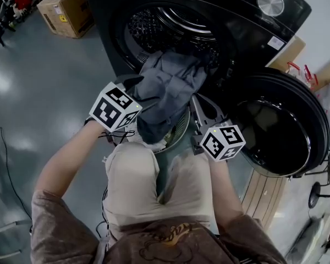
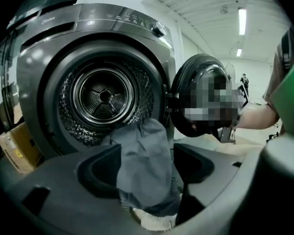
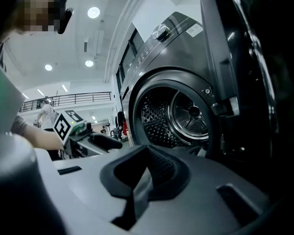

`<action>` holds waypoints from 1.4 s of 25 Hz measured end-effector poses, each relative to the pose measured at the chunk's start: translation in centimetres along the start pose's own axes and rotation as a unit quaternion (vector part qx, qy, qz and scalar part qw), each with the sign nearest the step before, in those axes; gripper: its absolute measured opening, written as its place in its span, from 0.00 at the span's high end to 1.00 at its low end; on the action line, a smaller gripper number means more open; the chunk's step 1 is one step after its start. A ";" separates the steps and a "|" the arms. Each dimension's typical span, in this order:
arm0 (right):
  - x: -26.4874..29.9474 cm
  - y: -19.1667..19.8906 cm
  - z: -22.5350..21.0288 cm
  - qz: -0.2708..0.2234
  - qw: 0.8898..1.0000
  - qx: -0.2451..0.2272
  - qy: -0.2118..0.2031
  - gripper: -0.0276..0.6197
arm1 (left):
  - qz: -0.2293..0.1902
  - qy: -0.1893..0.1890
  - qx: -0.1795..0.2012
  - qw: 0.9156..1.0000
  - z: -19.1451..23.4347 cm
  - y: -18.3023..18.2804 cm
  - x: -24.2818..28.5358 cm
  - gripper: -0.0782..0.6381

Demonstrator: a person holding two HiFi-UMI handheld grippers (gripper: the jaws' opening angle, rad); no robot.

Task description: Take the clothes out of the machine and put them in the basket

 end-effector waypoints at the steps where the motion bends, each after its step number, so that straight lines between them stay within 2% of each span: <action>1: -0.1 0.0 0.0 0.001 1.000 0.000 0.002 0.96 | -0.012 -0.003 0.003 1.000 0.3 -0.6 0.7 0.40; 4: -0.5 0.3 0.1 0.003 1.000 0.001 0.007 0.96 | -0.025 -0.005 0.012 1.000 1.1 -1.6 4.4 0.34; 8: -1.2 0.5 0.4 0.009 1.000 0.002 0.016 0.96 | -0.013 -0.007 0.005 1.000 2.4 -1.6 10.9 0.28; 12: -2.0 0.6 0.0 0.013 0.999 0.003 0.032 0.96 | 0.015 -0.008 -0.002 1.000 3.7 -1.6 16.9 0.24; 16: -2.5 0.9 -0.6 0.013 0.999 0.008 0.047 0.96 | 0.047 -0.010 0.023 0.999 4.2 -1.9 21.7 0.22; 20: -2.7 1.2 -0.8 0.011 0.998 0.010 0.055 0.96 | 0.083 -0.030 0.038 0.995 5.2 -1.8 24.5 0.22; 21: -2.7 1.4 -1.0 0.011 0.998 0.010 0.057 0.96 | 0.089 -0.028 0.036 0.995 5.6 -1.6 24.8 0.22; 24: -2.9 1.6 -1.4 0.012 0.998 0.011 0.064 0.96 | 0.076 0.019 0.019 0.997 5.3 -1.5 25.1 0.23; 26: -3.0 1.8 -1.5 0.011 0.998 0.014 0.065 0.96 | 0.075 0.032 0.025 0.996 4.7 -1.7 25.0 0.34; 29: -2.8 1.9 -1.3 0.014 0.998 0.014 0.060 0.96 | 0.074 0.025 0.046 0.996 3.6 -2.0 24.5 0.47; 31: -2.8 2.0 -1.0 0.016 0.998 0.013 0.058 0.96 | 0.070 0.010 0.043 0.997 3.2 -2.1 24.2 0.66; 35: -2.9 1.9 -0.8 0.015 0.998 0.013 0.057 0.96 | 0.069 -0.003 0.037 0.997 3.0 -2.0 23.6 0.73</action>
Point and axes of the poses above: the fingertips, and each gripper's own axes: x forward along the fingers, z to its left, y out of its underside, the point moved 10 cm from there along -x, backward along the fingers, and after that the axes turned 7 degrees about -y, right-handed, at the moved point
